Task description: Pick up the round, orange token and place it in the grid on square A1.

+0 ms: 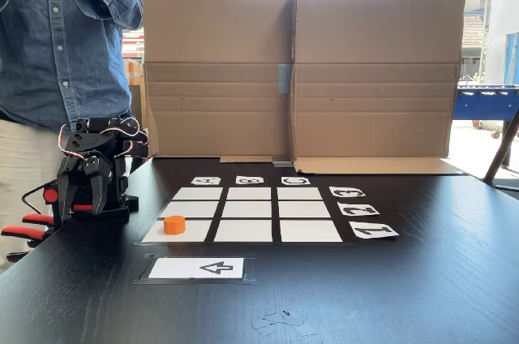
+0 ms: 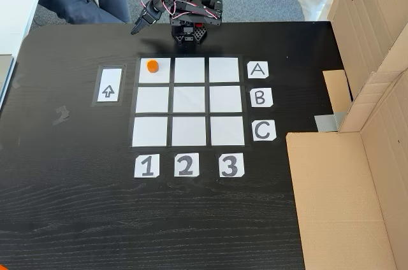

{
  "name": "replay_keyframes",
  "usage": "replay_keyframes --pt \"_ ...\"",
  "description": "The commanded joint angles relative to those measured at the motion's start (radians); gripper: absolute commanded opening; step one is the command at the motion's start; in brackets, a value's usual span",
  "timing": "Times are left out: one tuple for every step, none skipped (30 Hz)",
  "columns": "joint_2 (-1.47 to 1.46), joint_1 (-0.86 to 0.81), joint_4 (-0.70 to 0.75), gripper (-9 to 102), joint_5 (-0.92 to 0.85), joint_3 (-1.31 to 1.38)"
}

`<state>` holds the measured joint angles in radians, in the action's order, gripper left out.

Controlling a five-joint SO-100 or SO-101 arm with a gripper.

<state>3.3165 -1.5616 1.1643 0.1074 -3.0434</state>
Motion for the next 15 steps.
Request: replay_keyframes --pt "0.008 -0.006 -0.011 25 0.005 0.000" --pt "0.008 -0.006 -0.011 25 0.005 0.000" --pt "0.008 -0.006 -0.011 25 0.005 0.000" --pt "0.008 -0.006 -0.011 25 0.005 0.000" --pt "0.008 -0.006 -0.011 25 0.003 0.000" --pt "0.008 -0.006 -0.011 25 0.003 0.000" --pt "0.008 -0.006 -0.011 25 0.005 0.000" --pt "0.008 -0.006 -0.011 25 0.005 0.000" --pt "0.008 -0.006 -0.011 25 0.005 0.000" --pt "0.008 -0.006 -0.011 25 0.005 0.000" --pt "0.008 -0.005 -0.011 25 0.005 0.000" --pt "0.008 -0.005 -0.011 25 0.005 0.000" --pt "0.008 -0.005 -0.011 25 0.005 0.000" --pt "0.008 -0.003 -0.011 25 0.005 0.000" --pt "0.008 0.000 -0.011 25 0.005 0.000"
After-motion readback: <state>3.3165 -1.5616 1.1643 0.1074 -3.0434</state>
